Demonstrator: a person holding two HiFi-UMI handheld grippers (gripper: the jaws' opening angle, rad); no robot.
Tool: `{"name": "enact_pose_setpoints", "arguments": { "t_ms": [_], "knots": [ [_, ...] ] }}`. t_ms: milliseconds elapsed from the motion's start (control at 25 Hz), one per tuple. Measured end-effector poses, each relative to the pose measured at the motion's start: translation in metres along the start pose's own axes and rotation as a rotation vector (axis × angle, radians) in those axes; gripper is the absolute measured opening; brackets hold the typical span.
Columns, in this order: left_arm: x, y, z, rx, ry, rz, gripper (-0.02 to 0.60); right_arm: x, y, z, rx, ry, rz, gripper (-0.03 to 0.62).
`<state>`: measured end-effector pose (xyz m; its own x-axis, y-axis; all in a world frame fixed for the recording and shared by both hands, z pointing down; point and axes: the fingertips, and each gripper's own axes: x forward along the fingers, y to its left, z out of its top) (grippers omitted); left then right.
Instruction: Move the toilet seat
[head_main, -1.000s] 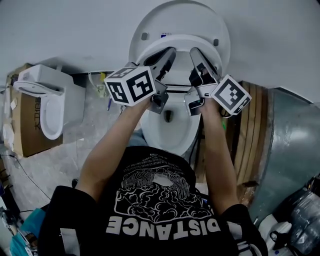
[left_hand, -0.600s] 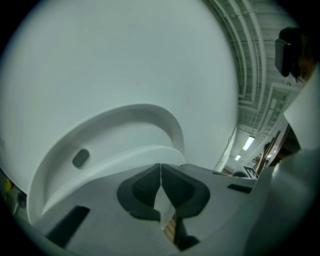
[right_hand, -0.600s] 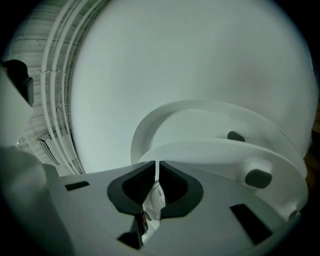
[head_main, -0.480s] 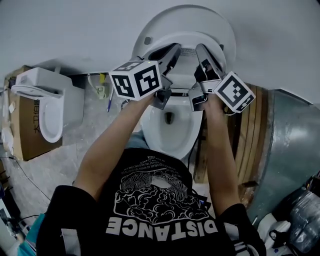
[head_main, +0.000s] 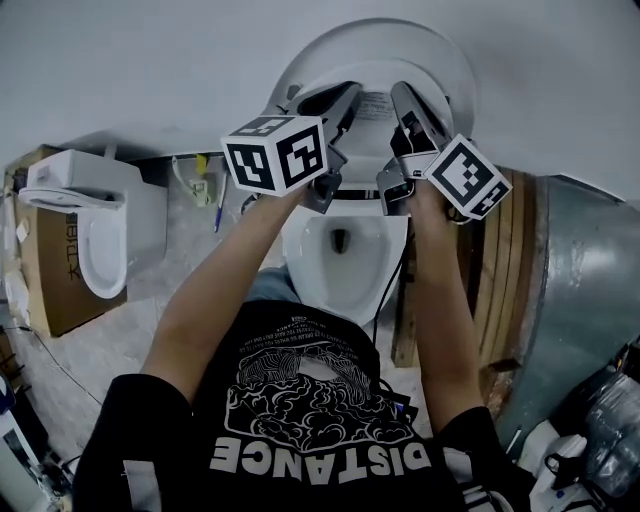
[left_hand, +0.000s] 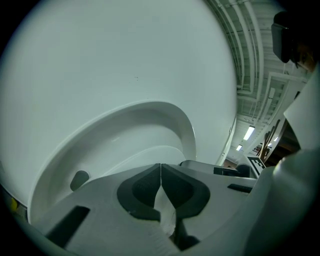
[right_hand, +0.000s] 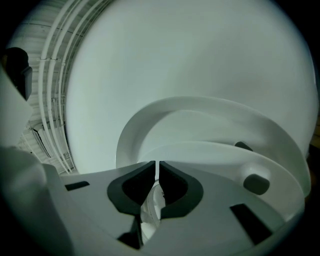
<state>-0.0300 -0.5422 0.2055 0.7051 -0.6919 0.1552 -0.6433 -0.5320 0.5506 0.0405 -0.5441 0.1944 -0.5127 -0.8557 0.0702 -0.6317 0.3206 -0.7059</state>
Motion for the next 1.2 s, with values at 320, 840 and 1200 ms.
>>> {"name": "enact_pose_setpoints", "arguments": {
  "t_ms": [320, 840, 1200],
  "knots": [
    [0.014, 0.007, 0.002, 0.038, 0.023, 0.012, 0.018, 0.01, -0.01, 0.004, -0.031, 0.0, -0.038, 0.035],
    [0.014, 0.004, 0.0, 0.072, 0.031, 0.03, 0.018, 0.006, -0.01, 0.001, -0.091, 0.021, -0.079, 0.035],
    [-0.003, -0.01, -0.017, 0.134, 0.066, 0.078, 0.018, -0.02, 0.004, -0.016, -0.263, 0.076, -0.12, 0.035]
  ]
}}
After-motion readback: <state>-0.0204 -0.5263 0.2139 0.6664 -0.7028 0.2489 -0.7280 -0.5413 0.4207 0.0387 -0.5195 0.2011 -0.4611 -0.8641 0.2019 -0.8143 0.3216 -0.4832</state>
